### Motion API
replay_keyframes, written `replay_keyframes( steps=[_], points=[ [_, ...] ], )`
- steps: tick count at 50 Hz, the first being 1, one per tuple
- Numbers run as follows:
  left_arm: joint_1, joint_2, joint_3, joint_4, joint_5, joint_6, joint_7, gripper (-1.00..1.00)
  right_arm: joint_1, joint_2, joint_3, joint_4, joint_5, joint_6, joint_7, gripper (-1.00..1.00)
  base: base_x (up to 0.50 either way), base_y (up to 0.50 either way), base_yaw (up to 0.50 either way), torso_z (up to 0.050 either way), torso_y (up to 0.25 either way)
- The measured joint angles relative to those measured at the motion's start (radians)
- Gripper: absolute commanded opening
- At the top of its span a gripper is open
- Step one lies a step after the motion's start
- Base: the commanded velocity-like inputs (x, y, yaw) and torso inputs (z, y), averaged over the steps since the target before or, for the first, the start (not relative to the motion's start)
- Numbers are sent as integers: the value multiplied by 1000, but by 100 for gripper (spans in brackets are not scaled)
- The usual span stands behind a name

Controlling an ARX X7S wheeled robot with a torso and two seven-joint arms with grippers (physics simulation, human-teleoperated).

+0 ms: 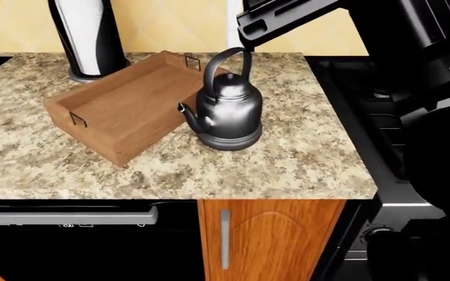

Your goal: Pick the kettle from the counter and place it on the tray. Then pick the mug from the cabinet and place it on the tray. Then close the cabinet doors.

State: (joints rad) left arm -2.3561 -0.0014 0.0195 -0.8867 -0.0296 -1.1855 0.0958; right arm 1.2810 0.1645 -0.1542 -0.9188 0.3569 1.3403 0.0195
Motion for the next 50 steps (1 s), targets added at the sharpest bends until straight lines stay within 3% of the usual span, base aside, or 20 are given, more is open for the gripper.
replay_keyframes(
  steps=[50],
  points=[
    [0,1,11,-7,43,20,10,100,17,4,-1,1,47,2,33,100,290,0,0,0,0]
  ],
)
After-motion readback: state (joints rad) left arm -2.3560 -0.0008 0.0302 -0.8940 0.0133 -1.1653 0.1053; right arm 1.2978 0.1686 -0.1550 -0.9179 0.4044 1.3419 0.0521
